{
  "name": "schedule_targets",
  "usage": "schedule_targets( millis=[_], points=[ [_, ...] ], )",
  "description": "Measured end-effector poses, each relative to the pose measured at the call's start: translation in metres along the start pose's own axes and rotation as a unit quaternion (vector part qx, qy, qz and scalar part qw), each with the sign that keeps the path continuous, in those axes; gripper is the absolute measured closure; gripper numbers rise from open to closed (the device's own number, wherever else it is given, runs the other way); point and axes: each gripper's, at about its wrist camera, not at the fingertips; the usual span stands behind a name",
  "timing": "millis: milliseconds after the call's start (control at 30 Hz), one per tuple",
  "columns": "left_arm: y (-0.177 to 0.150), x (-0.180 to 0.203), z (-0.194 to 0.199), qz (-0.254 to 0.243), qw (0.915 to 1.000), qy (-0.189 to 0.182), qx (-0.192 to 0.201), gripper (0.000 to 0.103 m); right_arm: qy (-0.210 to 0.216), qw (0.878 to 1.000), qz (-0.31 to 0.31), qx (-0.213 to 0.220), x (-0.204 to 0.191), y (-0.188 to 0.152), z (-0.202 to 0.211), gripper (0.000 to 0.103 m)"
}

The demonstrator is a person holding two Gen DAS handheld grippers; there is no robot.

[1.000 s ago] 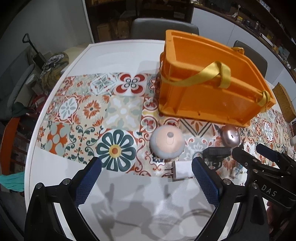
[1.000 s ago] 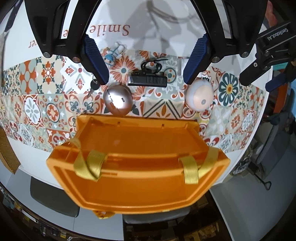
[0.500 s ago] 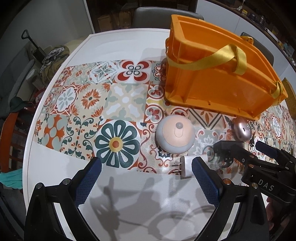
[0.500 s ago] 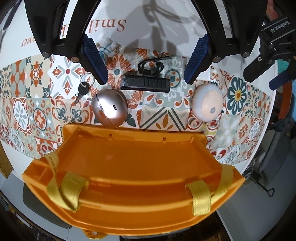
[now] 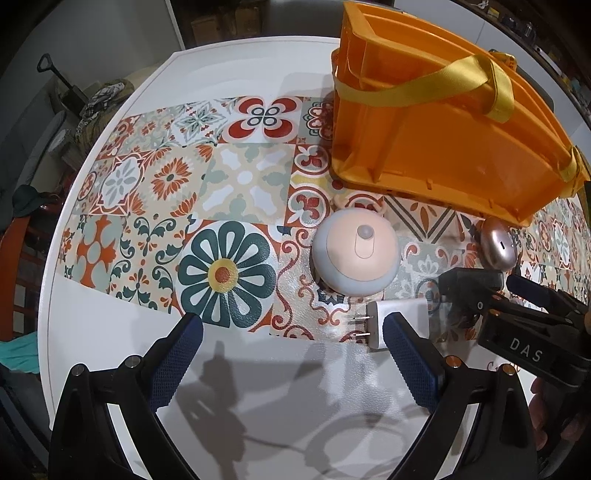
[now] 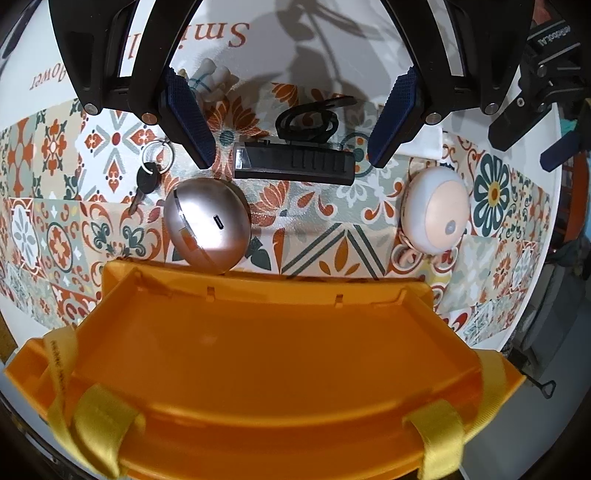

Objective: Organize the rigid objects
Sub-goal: 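Withdraw both tools from the crate back toward the remaining objects, then close the right tool on the black bike light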

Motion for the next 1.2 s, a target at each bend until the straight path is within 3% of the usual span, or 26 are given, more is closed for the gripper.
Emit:
schedule_targets(
  millis=[567, 633, 800, 1200],
  points=[
    [-0.007, 0.0, -0.011, 0.003, 0.9995, -0.028, -0.016, 0.003, -0.002, 1.0, 0.006, -0.007, -0.01, 0.008, -0.026, 0.02],
    [-0.008, -0.001, -0.012, 0.006, 0.9994, -0.03, -0.018, 0.003, -0.002, 1.0, 0.008, -0.009, -0.014, 0.008, -0.029, 0.027],
    [-0.011, 0.0, -0.011, 0.003, 0.9994, -0.029, -0.021, 0.004, -0.004, 1.0, 0.012, -0.004, -0.017, 0.005, -0.03, 0.029],
    [-0.018, 0.012, 0.0, -0.008, 0.9991, -0.039, -0.016, 0.004, -0.02, 0.999, 0.025, 0.038, -0.009, -0.014, 0.008, 0.029]
  ],
)
Point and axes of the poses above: each gripper's, at about its wrist camera, not at the fingertips, and z roughly against the way its jaws point, x to its right, y to its top, and after that the axes turned 1 degree about -y, right-handed
